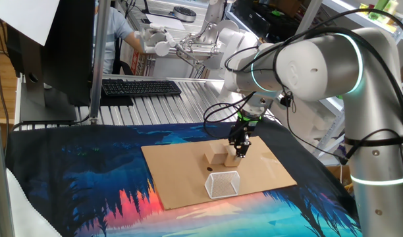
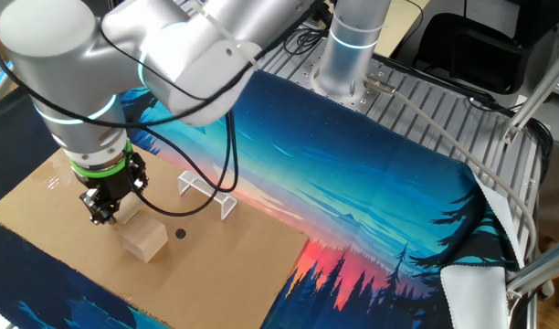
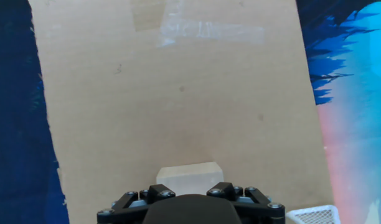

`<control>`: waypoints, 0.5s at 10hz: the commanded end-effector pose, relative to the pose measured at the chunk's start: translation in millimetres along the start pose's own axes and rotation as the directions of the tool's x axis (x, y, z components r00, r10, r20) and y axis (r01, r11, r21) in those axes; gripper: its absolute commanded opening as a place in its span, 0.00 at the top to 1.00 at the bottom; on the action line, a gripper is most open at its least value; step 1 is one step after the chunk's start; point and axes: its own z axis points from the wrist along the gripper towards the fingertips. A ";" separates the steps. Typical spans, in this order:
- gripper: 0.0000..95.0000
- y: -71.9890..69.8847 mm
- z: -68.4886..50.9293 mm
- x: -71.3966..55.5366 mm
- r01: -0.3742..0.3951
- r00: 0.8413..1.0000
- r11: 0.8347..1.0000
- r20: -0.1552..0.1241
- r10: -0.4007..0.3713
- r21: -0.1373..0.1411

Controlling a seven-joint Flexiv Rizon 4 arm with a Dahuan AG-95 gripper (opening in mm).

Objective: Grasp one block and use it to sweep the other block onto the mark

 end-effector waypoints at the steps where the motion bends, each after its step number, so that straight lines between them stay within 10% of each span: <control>1: 1.00 4.6 1.4 -7.1 0.006 1.000 1.000 -0.010 -0.006 0.014; 5: 1.00 10.4 3.9 -19.5 0.052 0.998 0.998 -0.029 -0.051 0.036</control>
